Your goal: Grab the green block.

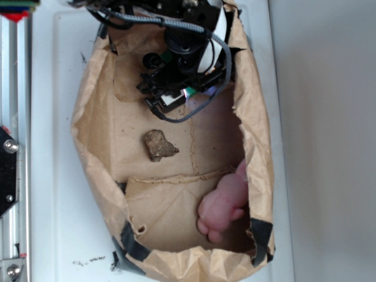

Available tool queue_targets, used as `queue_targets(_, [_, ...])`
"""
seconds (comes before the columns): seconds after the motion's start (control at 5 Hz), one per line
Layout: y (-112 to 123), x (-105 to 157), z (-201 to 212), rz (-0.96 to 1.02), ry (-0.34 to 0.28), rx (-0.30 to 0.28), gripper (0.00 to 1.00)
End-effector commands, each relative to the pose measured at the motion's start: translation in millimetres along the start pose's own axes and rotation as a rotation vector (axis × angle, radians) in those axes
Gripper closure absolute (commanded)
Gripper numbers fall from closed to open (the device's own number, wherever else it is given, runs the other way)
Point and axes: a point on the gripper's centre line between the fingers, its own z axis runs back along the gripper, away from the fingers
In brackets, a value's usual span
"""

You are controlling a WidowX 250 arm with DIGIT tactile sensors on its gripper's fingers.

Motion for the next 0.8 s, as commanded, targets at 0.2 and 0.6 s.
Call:
queue_targets(0.2, [9.2, -2.3, 30.1, 0.125, 0.003, 0.164, 1.0])
queue_targets(0.6, [10.1, 35.0, 74.1, 0.45, 0.039, 0.217, 1.0])
